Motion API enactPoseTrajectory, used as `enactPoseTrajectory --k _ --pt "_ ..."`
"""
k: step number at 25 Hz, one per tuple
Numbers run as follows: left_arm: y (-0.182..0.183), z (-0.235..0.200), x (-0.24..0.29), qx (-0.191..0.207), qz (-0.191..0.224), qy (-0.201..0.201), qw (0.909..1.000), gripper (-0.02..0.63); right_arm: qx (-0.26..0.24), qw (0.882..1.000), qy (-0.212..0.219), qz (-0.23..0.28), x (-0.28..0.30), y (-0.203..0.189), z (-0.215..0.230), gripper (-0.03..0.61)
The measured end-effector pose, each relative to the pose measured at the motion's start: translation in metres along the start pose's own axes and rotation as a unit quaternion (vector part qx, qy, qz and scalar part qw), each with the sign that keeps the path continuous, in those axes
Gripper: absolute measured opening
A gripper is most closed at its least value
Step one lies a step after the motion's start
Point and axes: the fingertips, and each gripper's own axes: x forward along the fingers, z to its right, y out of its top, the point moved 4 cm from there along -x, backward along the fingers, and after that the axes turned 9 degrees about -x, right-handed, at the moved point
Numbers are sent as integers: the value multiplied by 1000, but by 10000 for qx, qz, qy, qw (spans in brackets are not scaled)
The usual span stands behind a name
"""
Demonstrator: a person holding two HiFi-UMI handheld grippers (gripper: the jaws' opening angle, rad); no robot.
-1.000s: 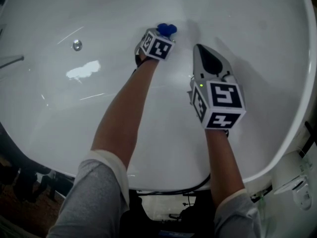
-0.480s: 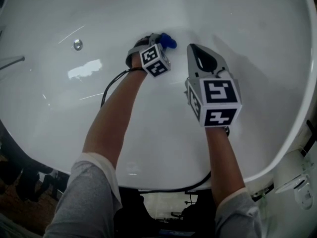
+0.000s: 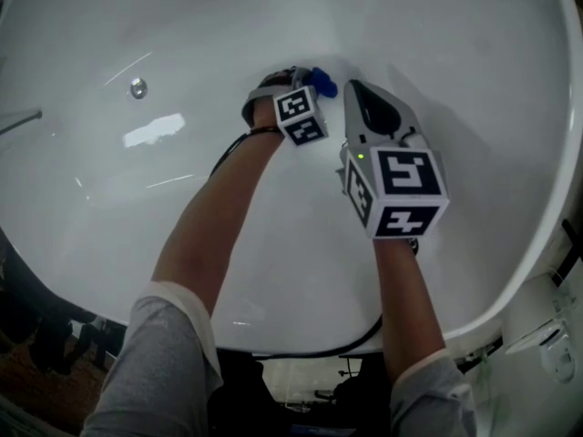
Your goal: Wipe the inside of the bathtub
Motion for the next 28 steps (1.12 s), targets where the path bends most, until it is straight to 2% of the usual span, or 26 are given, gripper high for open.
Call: enactPoseTrajectory --k 4,7,12,15,17,20,22,25,26,28 --pt "38 -50 11 -337 82 183 9992 78 21 10000 -84 -16 1 -1 3 6" --pt "45 -64 11 -439 82 236 9987 80 37 9999 -139 27 -1 0 6 6" --pt "44 -53 7 -503 274 376 9977 75 63 9999 -137 62 -2 3 6 6" --pt "47 -26 6 -675 462 96 9966 75 18 9998 -142 141 -3 6 6 6" --pt "48 -4 5 -955 613 -120 9935 75 -25 9997 -140 212 -5 7 4 6" --pt "47 19 4 -1403 873 -340 9857 74 22 9993 -103 349 -17 13 -1 6" --pt "51 16 -2 -1814 1105 -284 9768 74 17 9986 -41 524 -33 25 -6 6" --pt "63 -20 -12 -2610 1708 49 9501 74 -32 9961 26 880 -62 50 -11 6" --pt "71 -36 -18 -2713 1905 147 9434 74 -23 9954 -7 959 -72 56 -10 6" --pt "88 -60 -29 -2633 2175 232 9396 74 -16 9947 -134 1019 -90 61 -4 6"
